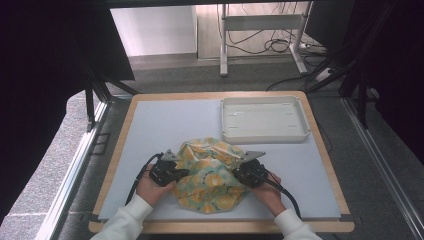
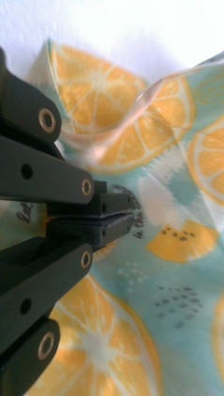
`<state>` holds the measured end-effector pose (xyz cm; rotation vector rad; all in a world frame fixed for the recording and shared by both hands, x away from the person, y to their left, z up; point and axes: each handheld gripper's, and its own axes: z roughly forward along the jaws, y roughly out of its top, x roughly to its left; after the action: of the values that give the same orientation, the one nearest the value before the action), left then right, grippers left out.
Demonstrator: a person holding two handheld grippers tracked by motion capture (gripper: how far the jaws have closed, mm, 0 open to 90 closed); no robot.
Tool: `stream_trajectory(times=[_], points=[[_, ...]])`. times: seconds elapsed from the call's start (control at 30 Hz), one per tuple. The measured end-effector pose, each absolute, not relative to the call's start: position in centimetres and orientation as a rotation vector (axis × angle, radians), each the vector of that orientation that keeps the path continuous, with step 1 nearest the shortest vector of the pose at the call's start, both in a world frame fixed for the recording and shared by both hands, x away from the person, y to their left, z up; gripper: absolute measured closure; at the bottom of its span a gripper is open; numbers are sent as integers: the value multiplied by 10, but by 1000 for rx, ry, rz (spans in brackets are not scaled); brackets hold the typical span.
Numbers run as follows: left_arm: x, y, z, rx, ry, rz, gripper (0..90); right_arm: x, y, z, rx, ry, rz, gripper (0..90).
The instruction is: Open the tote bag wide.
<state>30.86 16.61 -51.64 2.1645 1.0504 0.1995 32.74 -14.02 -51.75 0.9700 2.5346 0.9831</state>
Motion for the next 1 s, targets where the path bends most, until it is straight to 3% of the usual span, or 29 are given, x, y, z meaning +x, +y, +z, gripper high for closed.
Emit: stream_trajectory(times=[0.6,0.97,1.0], points=[[300,181,-478,2044,1005,256,852,323,-152,-476,911,2458,1113,843],[319,188,-468,2024,1047,303,722,335,-155,-457,901,2428,1110,673],[325,188,-467,2028,1055,307,674,340,-155,-456,905,2436,1097,634]])
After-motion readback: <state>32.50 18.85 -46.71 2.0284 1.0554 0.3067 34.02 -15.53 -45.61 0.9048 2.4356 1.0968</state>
